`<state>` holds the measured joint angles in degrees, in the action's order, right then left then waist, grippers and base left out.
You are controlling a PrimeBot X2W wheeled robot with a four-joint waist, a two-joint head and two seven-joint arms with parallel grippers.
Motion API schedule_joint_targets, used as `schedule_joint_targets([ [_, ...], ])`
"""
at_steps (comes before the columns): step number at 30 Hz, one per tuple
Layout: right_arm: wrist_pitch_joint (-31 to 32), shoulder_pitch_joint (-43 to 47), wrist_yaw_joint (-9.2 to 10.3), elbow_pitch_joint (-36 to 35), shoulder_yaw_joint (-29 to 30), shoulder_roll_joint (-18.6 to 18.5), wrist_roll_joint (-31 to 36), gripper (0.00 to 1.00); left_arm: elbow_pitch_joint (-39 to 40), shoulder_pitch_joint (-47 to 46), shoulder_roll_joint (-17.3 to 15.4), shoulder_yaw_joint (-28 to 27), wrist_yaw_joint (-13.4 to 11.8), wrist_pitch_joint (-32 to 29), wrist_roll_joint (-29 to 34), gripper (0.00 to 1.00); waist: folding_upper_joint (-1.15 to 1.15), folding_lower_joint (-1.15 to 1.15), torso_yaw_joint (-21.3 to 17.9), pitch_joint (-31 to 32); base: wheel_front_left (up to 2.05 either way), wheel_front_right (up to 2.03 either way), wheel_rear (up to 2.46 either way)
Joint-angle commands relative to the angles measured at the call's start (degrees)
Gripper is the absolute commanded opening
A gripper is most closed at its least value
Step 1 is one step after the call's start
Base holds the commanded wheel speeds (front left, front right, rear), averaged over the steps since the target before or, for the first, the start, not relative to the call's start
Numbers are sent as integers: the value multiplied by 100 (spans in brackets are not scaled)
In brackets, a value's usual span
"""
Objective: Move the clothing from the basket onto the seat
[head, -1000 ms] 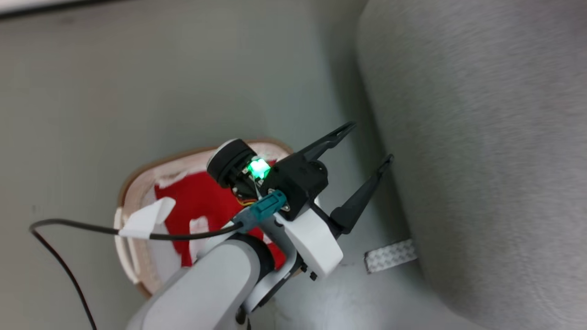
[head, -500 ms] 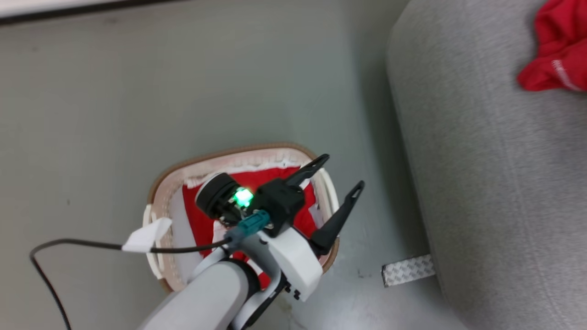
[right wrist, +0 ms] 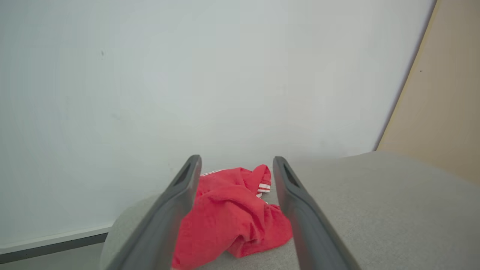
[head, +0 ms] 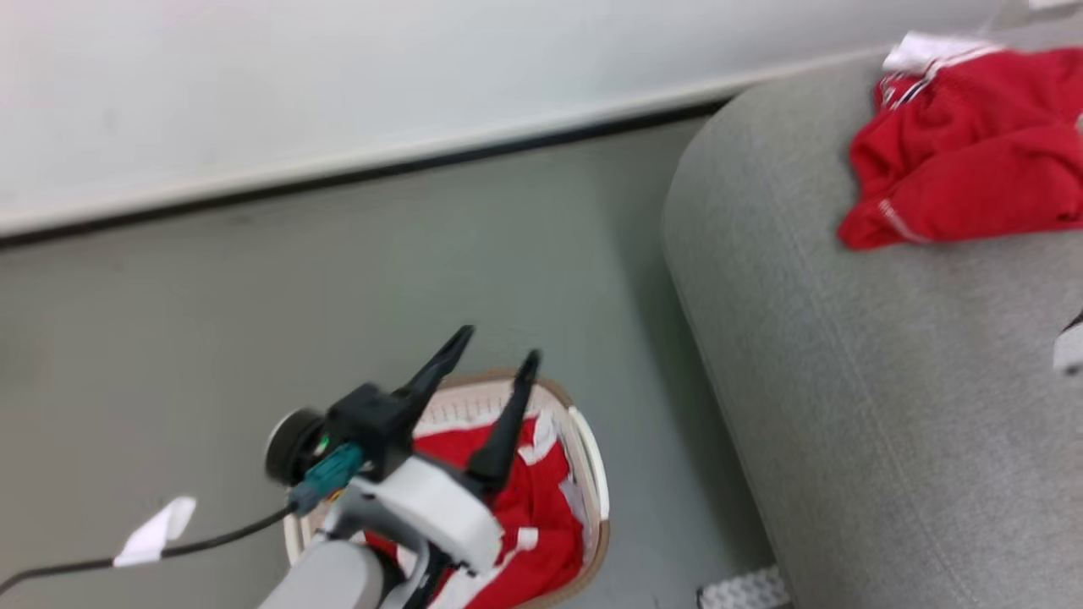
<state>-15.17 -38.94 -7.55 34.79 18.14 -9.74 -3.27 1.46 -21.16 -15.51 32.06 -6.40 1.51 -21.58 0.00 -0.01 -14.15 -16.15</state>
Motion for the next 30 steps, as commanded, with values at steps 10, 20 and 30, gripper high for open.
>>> schedule_joint_targets([
  [10,3,1779,12,-1247,-1002,293,-313,100,-713,1169,-191,-688,-386,1113,-376,100,0,1,587,1352,0,0,0],
  [20,3,3151,13,-1456,-1777,645,-389,100,-896,2288,-68,-1486,-519,1364,-418,100,0,1,855,1870,0,0,0],
  [30,3,3806,13,-1375,-2093,677,-882,100,-706,3009,481,-2201,-170,1368,30,100,0,1,863,2088,0,0,0],
])
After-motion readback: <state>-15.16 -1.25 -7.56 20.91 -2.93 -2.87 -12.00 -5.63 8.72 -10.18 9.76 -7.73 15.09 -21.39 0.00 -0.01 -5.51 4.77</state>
